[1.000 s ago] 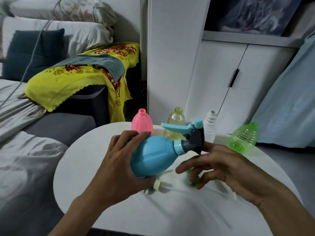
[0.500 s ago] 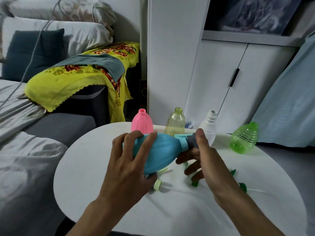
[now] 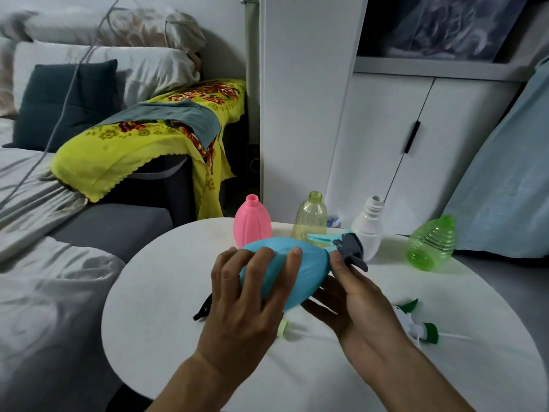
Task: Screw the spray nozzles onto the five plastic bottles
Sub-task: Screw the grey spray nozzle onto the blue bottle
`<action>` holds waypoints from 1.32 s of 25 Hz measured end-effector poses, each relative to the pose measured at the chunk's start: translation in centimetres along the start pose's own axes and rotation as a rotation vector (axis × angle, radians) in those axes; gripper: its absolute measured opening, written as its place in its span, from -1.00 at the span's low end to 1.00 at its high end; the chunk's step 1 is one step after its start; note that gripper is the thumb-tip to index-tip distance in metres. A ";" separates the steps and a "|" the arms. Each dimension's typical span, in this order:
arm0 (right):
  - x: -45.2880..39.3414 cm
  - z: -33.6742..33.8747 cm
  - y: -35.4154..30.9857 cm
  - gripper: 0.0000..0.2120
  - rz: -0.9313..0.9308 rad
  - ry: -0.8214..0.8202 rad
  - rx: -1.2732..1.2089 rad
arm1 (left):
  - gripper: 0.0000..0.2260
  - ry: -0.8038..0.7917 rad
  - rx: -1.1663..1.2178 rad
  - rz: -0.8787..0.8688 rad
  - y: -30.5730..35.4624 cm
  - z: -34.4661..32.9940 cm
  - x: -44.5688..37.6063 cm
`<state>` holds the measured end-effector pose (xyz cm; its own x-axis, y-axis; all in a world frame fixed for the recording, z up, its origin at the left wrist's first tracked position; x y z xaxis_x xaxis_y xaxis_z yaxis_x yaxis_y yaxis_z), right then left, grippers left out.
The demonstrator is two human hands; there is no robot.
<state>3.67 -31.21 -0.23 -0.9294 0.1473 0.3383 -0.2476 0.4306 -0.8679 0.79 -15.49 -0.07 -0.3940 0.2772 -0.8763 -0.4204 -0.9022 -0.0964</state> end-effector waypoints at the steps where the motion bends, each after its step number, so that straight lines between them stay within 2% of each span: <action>1: -0.1 0.0 -0.1 -0.66 -0.005 -0.014 -0.041 | -0.22 -0.005 0.051 0.021 0.1 0.0 0.1; 3: -0.3 0.2 -0.2 -0.69 0.054 -0.029 -0.059 | -0.26 -0.016 0.298 0.210 0.3 0.1 0.1; 7: -0.1 0.1 -0.5 -0.73 0.235 -0.046 -0.036 | -0.37 0.037 1.055 1.038 -0.8 -0.1 0.4; 8: -0.1 0.2 -0.7 -0.73 0.279 -0.048 -0.005 | -0.43 -0.002 1.230 1.159 -1.3 -0.8 1.0; 9: -0.2 0.3 -0.9 -0.72 0.310 -0.045 0.018 | -0.49 -0.082 1.274 1.220 -1.3 -1.1 1.0; 10: -0.3 0.5 -1.1 -0.73 0.317 -0.043 0.027 | -0.51 -0.135 1.230 1.185 -1.1 -0.8 0.6; 12: -0.4 0.7 -1.6 -0.74 0.278 -0.049 0.006 | -0.40 -0.069 0.926 0.856 -0.8 0.2 0.0; 14: -0.4 0.8 -2.1 -0.74 0.242 -0.076 -0.033 | -0.29 -0.024 0.812 0.738 -0.7 0.3 0.3; 15: -0.5 0.8 -2.3 -0.76 0.247 -0.094 -0.050 | -0.24 -0.049 0.905 0.772 -1.0 0.2 0.4; 18: -0.4 0.4 -3.1 -0.83 0.240 -0.184 -0.148 | -0.23 -0.186 1.393 1.139 -1.6 0.2 -0.1; 20: -0.2 0.1 -3.5 -0.80 0.178 -0.285 -0.245 | -0.26 -0.226 1.364 1.124 -1.4 0.4 -0.4; 23: -0.2 0.1 -4.2 -0.79 0.117 -0.325 -0.393 | -0.20 -0.243 1.187 0.896 -0.4 0.2 -0.2; 24: -0.2 0.2 -4.4 -0.72 0.112 -0.295 -0.429 | -0.20 -0.310 1.261 0.904 0.1 -0.1 0.1; 26: -0.1 0.6 -4.8 -0.62 0.118 -0.305 -0.426 | -0.23 -0.476 1.553 1.072 1.0 -0.3 0.3; 27: -0.1 0.6 -4.8 -0.60 0.118 -0.350 -0.401 | -0.26 -0.547 1.697 1.184 1.1 -0.3 0.4; 29: -0.1 0.7 -4.6 -0.61 0.118 -0.411 -0.348 | -0.34 -0.643 1.835 1.314 0.8 -0.2 0.5; 31: -0.1 0.6 -4.4 -0.62 0.114 -0.349 -0.302 | -0.38 -0.620 1.800 1.277 0.7 -0.2 0.4; 33: -0.1 0.4 -4.5 -0.61 0.110 -0.258 -0.283 | -0.36 -0.513 1.610 1.168 0.8 -0.1 0.2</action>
<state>4.72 -33.51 3.50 -0.9933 -0.0062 0.1151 -0.0907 0.6582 -0.7474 0.45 -16.24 -0.43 -0.9769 0.2132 0.0103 0.0709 0.2784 0.9578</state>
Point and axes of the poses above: each hand's wrist, its own x-axis away from the middle knuckle, its own z-axis out of the back of the hand, y = z × x, the point moved 2 cm from there along -x, towards the middle knuckle, and after that the axes turned 10 degrees about y, right-handed, at the moved point
